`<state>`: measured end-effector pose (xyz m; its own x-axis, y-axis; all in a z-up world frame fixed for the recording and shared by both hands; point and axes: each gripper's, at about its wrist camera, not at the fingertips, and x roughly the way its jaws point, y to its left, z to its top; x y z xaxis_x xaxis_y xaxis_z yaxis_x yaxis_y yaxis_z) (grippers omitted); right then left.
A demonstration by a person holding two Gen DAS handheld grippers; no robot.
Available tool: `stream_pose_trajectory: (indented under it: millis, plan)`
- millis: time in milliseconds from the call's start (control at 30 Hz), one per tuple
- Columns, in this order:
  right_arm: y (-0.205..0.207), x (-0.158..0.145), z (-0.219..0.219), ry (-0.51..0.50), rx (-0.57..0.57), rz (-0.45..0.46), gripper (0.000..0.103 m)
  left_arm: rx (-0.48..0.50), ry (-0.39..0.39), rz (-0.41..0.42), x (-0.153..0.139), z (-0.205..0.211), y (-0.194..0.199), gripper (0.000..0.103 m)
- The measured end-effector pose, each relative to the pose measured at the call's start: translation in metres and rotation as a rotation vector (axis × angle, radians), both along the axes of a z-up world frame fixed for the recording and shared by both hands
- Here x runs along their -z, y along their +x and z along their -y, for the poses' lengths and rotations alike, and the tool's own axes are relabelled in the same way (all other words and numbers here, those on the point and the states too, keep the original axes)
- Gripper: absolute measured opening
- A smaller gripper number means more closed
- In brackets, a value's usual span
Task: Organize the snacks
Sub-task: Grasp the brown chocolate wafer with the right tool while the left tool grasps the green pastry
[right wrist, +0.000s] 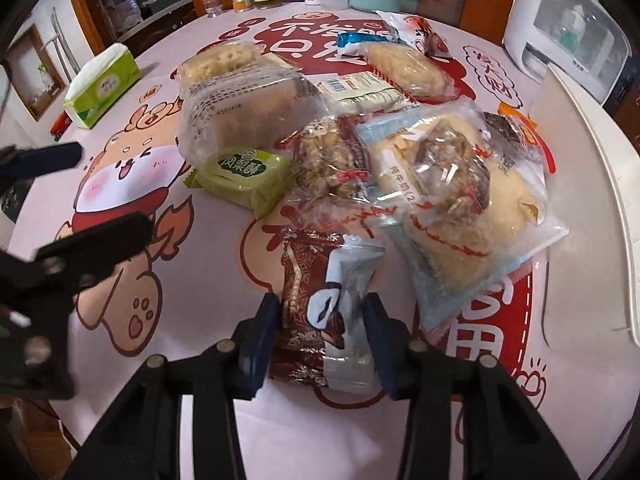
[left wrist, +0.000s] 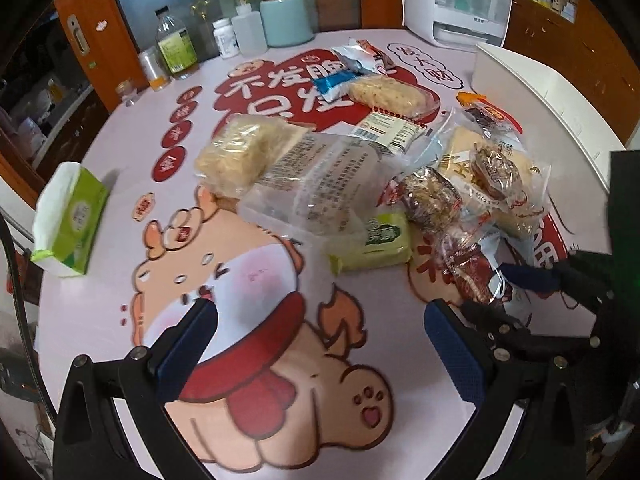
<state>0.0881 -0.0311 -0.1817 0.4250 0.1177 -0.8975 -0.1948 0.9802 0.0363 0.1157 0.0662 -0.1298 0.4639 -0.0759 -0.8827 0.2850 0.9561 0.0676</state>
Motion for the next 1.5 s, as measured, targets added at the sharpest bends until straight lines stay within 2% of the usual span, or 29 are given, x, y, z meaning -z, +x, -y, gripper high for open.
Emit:
stream_pose_trajectory:
  millis: [267,500,667,800,867,933,1033,1200,1500]
  plan:
    - [0.001,0.0,0.025,0.039,0.022,0.0,0.041,-0.042,-0.024,-0.048,0.028,0.026,0.03,0.102]
    - [-0.002,0.001,0.03,0.075,0.007,0.016,0.041,-0.121,-0.024,-0.084,0.051,0.026,0.051,0.102]
    - [-0.004,0.001,0.032,0.089,-0.004,0.034,0.041,-0.145,-0.055,-0.088,0.057,0.024,0.054,0.1]
    - [-0.005,0.001,0.031,0.084,-0.012,0.051,0.041,-0.137,-0.059,-0.062,0.055,0.028,0.052,0.091]
    - [-0.007,0.002,0.031,0.079,-0.019,0.06,0.041,-0.123,-0.064,-0.048,0.052,0.033,0.048,0.083]
    - [-0.009,0.001,0.03,0.078,-0.023,0.066,0.041,-0.107,-0.066,-0.04,0.049,0.038,0.045,0.067]
    - [-0.01,0.001,0.03,0.074,-0.025,0.074,0.041,-0.104,-0.053,-0.022,0.046,0.043,0.041,0.057]
    - [-0.012,0.001,0.026,0.042,-0.034,0.089,0.041,-0.114,-0.067,-0.006,0.043,0.042,0.032,0.052]
    - [-0.019,0.0,0.032,0.085,-0.021,0.069,0.04,-0.143,-0.098,-0.019,0.034,0.028,0.006,0.051]
